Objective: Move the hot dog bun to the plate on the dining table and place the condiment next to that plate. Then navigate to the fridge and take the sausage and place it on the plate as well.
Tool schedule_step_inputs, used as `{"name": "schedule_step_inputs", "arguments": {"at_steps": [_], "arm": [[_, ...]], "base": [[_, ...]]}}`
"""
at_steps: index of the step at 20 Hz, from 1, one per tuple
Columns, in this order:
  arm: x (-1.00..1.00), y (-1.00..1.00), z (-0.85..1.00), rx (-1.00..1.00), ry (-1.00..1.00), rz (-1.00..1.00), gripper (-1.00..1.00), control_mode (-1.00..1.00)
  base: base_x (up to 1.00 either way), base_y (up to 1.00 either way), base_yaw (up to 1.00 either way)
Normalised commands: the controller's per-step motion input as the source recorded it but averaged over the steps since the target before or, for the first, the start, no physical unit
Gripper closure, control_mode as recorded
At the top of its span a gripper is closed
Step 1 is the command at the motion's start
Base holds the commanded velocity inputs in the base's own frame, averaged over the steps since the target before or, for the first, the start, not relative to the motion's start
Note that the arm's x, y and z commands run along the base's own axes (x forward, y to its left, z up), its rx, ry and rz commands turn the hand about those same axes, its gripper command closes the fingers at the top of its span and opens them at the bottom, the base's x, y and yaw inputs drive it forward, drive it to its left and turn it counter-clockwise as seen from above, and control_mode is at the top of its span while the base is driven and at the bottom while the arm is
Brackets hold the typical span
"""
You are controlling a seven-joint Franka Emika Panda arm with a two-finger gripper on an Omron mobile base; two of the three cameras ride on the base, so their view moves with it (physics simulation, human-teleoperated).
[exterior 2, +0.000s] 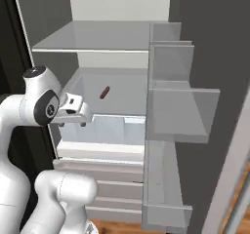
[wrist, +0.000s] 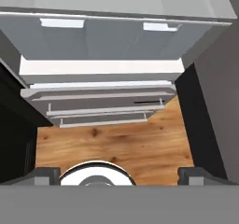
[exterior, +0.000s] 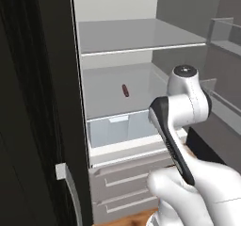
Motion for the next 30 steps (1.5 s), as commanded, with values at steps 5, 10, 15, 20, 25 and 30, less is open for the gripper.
{"name": "schedule_step_inputs", "arguments": {"at_steps": [5, 10, 15, 20, 25, 30], "arm": [[0.00, 0.00, 0.00, 0.00, 0.00, 0.00, -1.00, 1.00], [0.00, 0.00, 0.00, 0.00, 0.00, 0.00, -1.00, 1.00], [-0.03, -0.04, -0.08, 0.08, -0.06, 0.02, -1.00, -1.00], [0.58, -0.09, -0.40, 0.08, -0.23, 0.00, -1.00, -1.00], [0.89, -0.02, -0.14, 0.05, -0.08, 0.00, -1.00, -1.00], [0.98, -0.09, -0.14, 0.00, -0.01, 0.00, -1.00, -1.00]], "base": [[0.84, -0.02, 0.23], [0.32, -0.06, 0.13], [0.00, 0.00, 0.00], [0.00, 0.00, 0.00], [0.00, 0.00, 0.00], [0.00, 0.00, 0.00]]}}
